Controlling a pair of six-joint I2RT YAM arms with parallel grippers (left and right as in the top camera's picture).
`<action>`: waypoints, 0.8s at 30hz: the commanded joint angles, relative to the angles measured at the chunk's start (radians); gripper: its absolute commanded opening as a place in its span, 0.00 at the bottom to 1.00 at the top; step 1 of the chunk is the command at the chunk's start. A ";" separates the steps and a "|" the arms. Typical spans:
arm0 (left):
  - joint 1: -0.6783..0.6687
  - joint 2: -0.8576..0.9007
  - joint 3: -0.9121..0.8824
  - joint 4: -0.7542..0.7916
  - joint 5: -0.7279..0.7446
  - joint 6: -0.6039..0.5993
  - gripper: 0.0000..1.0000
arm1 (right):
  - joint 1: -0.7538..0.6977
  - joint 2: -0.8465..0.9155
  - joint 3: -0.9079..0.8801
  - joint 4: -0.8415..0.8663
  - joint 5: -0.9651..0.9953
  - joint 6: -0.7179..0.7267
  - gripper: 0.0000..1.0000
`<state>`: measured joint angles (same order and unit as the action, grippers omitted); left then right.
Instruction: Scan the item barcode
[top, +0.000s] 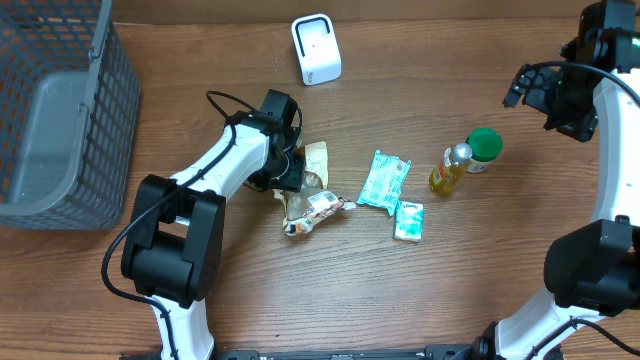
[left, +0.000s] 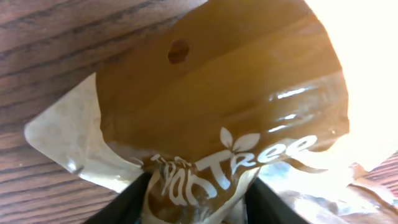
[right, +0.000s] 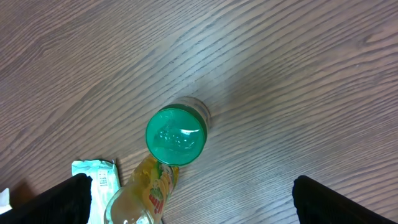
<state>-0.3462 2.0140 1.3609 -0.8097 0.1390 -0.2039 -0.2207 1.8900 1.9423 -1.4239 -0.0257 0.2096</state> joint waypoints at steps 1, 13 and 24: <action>0.013 0.014 -0.024 0.003 -0.018 -0.066 0.32 | 0.000 -0.016 0.000 0.004 0.006 0.006 1.00; 0.027 -0.232 -0.021 -0.003 -0.018 -0.127 0.08 | 0.000 -0.016 0.000 0.004 0.006 0.006 1.00; 0.027 -0.408 -0.021 -0.013 -0.038 -0.206 0.04 | 0.000 -0.016 0.000 0.004 0.006 0.006 1.00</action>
<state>-0.3244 1.6283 1.3334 -0.8196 0.1158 -0.3649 -0.2207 1.8900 1.9423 -1.4239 -0.0257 0.2096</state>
